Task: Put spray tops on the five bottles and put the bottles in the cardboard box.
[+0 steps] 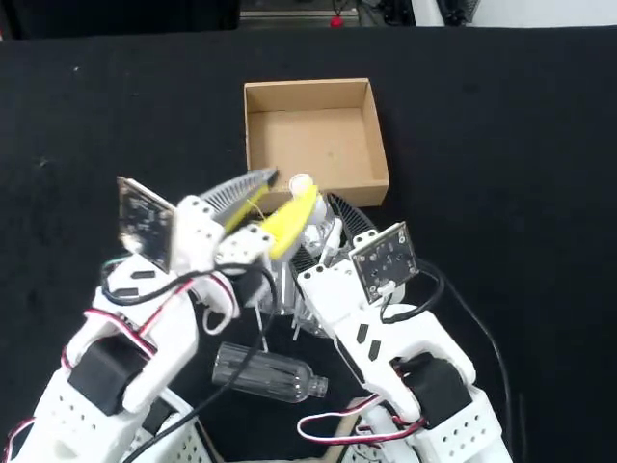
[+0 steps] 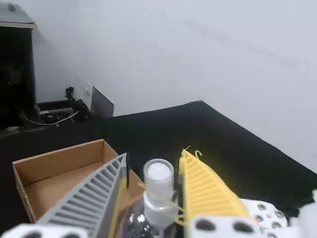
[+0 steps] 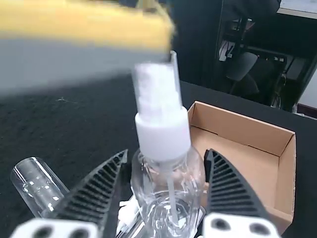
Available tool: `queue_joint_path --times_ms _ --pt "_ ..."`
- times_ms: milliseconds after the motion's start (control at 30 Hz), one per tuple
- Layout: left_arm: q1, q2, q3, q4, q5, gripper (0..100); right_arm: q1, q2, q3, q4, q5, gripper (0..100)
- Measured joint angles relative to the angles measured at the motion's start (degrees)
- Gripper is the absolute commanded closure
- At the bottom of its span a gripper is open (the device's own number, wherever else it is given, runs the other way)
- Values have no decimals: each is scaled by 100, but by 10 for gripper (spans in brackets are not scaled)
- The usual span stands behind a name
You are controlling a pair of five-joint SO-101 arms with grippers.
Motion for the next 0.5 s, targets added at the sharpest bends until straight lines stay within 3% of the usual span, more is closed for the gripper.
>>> queue_joint_path --times_ms 233,500 --pt "-844 0 -18 -774 0 833 0 0 0 0 0 829" --pt "-765 9 615 -862 0 833 0 0 0 0 0 829"
